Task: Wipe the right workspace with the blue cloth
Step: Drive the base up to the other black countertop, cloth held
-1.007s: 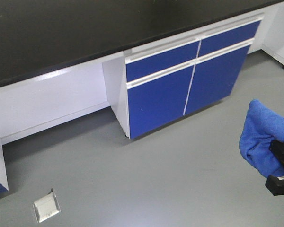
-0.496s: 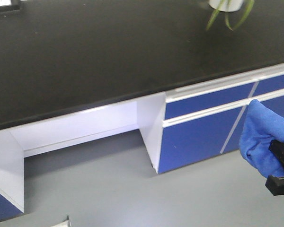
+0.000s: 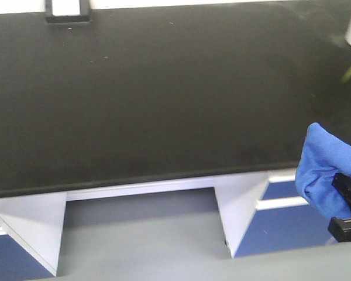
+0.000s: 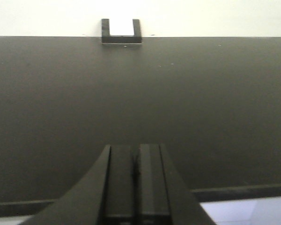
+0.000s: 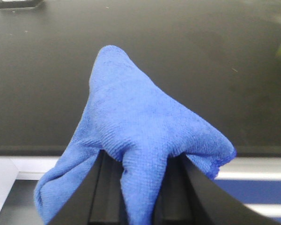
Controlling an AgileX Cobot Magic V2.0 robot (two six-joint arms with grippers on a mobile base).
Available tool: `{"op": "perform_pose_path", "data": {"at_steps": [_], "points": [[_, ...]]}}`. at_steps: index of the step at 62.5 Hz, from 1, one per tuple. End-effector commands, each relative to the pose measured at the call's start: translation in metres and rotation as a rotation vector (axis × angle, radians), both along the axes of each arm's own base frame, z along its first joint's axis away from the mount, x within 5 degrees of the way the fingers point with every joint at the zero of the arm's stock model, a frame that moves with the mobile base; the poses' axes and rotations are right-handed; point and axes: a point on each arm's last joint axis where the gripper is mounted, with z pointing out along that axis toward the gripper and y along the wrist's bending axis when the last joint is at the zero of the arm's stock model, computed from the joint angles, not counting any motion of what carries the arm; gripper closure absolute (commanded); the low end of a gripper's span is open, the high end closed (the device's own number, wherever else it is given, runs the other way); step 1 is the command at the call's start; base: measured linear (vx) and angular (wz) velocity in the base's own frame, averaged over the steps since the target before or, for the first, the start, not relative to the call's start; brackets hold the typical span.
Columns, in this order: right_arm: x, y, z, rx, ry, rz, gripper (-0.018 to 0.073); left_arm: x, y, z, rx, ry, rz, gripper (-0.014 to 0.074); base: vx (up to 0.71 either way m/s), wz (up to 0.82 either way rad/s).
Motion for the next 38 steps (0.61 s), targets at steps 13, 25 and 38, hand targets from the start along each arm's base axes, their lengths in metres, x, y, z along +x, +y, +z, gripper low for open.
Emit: {"op": "perform_pose_path", "data": {"at_steps": [13, 25, 38], "points": [[0.0035, -0.0024, 0.0145, 0.007, -0.084, -0.031, 0.0559, 0.001, -0.0014, -0.0023, -0.008, -0.064, -0.016, 0.0602, 0.24, 0.24], [0.0035, -0.0024, 0.0145, 0.007, -0.084, -0.031, 0.0559, 0.001, -0.0014, -0.0023, -0.008, -0.064, -0.016, 0.0602, 0.21, 0.15], [0.0035, -0.0024, 0.0145, 0.007, -0.084, -0.031, 0.0559, 0.001, -0.0014, -0.0023, -0.008, -0.064, -0.016, 0.0602, 0.16, 0.09]]}}
